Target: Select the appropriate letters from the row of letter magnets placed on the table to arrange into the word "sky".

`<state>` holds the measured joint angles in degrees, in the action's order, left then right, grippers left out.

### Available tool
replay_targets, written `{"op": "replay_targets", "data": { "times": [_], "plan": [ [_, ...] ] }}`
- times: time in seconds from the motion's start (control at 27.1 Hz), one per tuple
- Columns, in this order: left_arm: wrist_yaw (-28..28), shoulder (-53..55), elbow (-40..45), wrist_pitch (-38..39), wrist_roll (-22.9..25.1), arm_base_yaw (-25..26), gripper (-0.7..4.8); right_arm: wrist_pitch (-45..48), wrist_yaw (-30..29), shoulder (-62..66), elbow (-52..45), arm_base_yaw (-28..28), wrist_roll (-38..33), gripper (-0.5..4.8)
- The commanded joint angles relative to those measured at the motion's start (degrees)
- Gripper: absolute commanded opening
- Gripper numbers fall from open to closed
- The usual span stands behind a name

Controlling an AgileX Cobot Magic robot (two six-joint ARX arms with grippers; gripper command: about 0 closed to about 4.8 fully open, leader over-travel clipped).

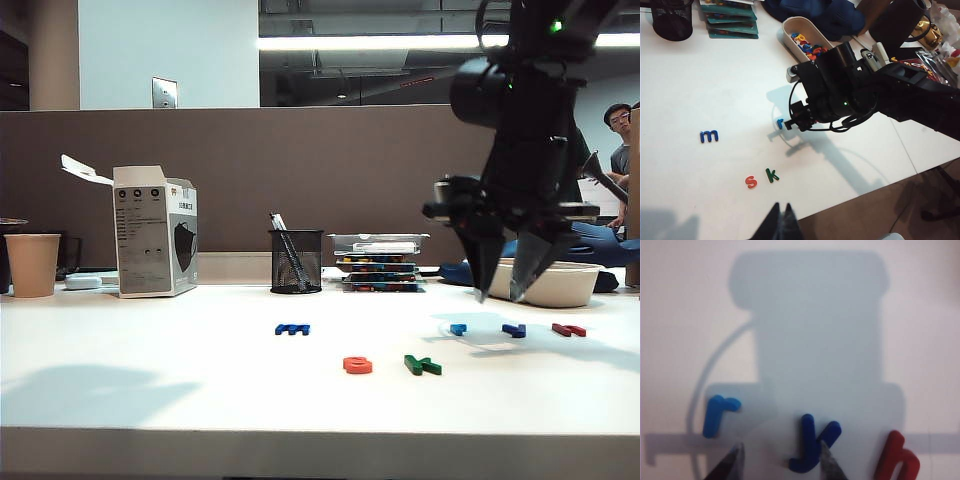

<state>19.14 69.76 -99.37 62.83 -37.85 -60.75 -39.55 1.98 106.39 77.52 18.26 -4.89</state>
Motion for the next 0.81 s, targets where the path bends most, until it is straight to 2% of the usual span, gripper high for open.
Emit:
{"op": "replay_targets", "data": {
  "times": [0.04,0.26,0.48,0.81],
  "plan": [
    [0.31,-0.13,-0.11,-0.28,-0.11,0.04,-0.05,0.96,-3.87,0.52,0.15,-2.03,7.1,1.9],
    [0.35,-0.13,-0.13,-0.31,-0.11,0.04,-0.05,1.86,-12.63,0.7,0.15,-4.68,14.88,1.9],
    [0.33,-0.13,-0.13,-0.31,-0.11,0.04,-0.05,-0.13,-12.46,0.81,0.15,-5.11,21.86,1.89],
    [0.28,-0.13,-0.13,-0.28,-0.11,0.04,-0.05,0.81,-12.66,2.43,0.17,-5.53,24.13,1.89]
  ]
}}
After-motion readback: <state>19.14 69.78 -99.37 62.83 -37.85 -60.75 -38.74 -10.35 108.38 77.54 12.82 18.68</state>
